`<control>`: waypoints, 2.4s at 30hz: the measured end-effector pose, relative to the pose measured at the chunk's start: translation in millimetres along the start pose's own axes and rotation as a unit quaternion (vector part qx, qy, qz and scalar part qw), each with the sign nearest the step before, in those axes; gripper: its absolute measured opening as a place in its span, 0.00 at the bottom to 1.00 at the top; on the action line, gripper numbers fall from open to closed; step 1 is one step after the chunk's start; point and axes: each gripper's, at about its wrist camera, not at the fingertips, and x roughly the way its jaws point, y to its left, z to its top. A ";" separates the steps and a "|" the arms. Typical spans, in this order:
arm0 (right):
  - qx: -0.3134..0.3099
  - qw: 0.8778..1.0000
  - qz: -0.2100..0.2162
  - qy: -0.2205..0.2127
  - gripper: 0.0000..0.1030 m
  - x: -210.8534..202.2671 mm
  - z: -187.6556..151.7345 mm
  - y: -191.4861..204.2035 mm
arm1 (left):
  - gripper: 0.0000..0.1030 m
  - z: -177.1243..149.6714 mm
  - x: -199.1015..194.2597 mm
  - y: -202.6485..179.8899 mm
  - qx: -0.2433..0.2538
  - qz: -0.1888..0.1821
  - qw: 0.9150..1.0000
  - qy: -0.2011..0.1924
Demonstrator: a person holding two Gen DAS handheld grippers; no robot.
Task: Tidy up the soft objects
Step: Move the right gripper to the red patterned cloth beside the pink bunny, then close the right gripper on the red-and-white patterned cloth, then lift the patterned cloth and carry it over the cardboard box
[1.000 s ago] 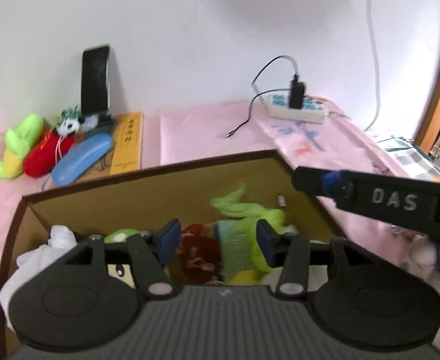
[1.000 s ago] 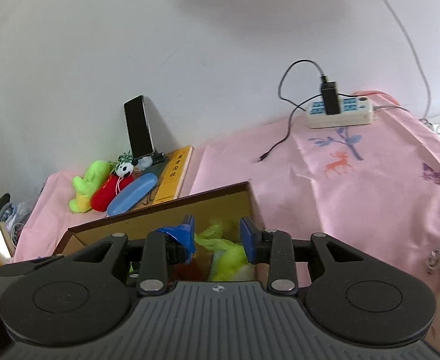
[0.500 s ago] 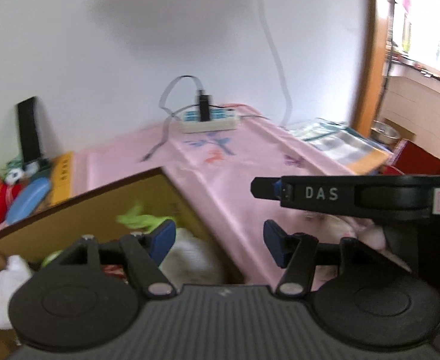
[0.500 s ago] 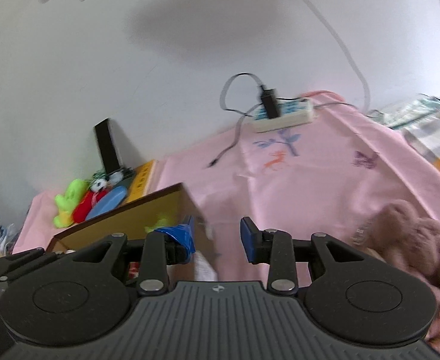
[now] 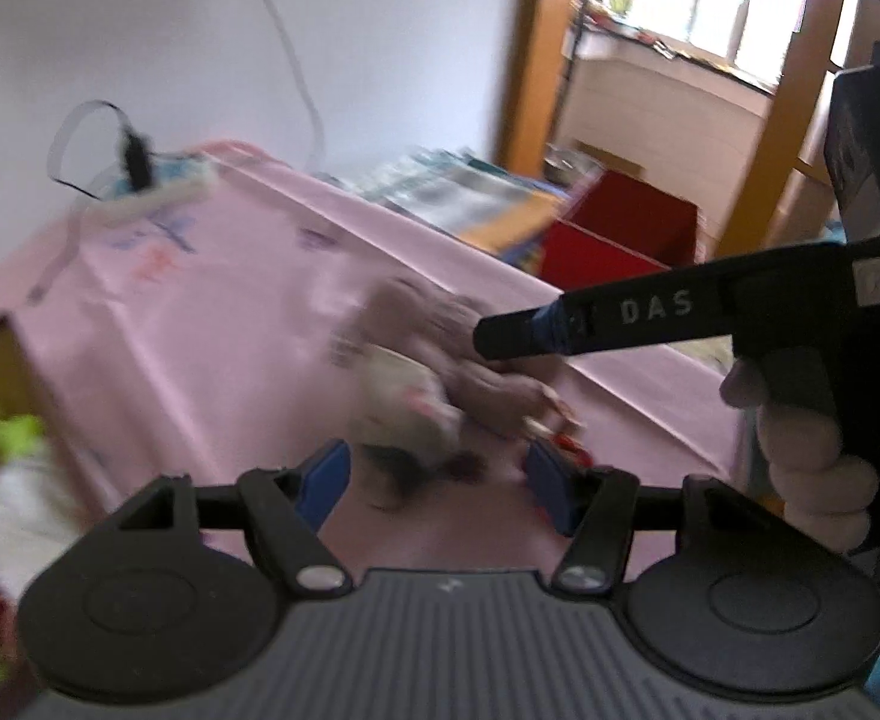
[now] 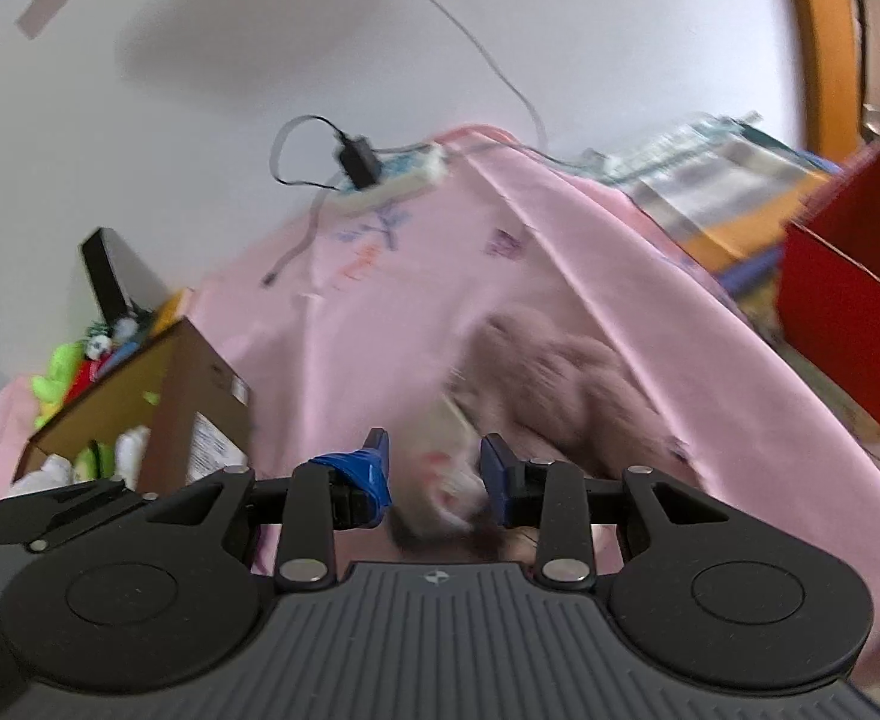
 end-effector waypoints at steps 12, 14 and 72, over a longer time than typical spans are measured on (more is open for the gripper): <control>0.040 0.996 0.007 0.076 0.16 4.0 -26.3 -43.8 | 0.60 -6.9 67.3 -43.6 0.021 -0.060 0.995 0.074; 0.056 0.995 0.013 0.083 0.16 7.5 -26.9 -49.6 | 0.60 -7.3 76.8 -48.5 0.022 -0.059 0.995 0.081; -0.165 0.944 0.285 -0.025 0.10 3.1 34.8 187.7 | 0.14 -13.9 -146.3 69.5 -0.040 0.180 0.966 -0.182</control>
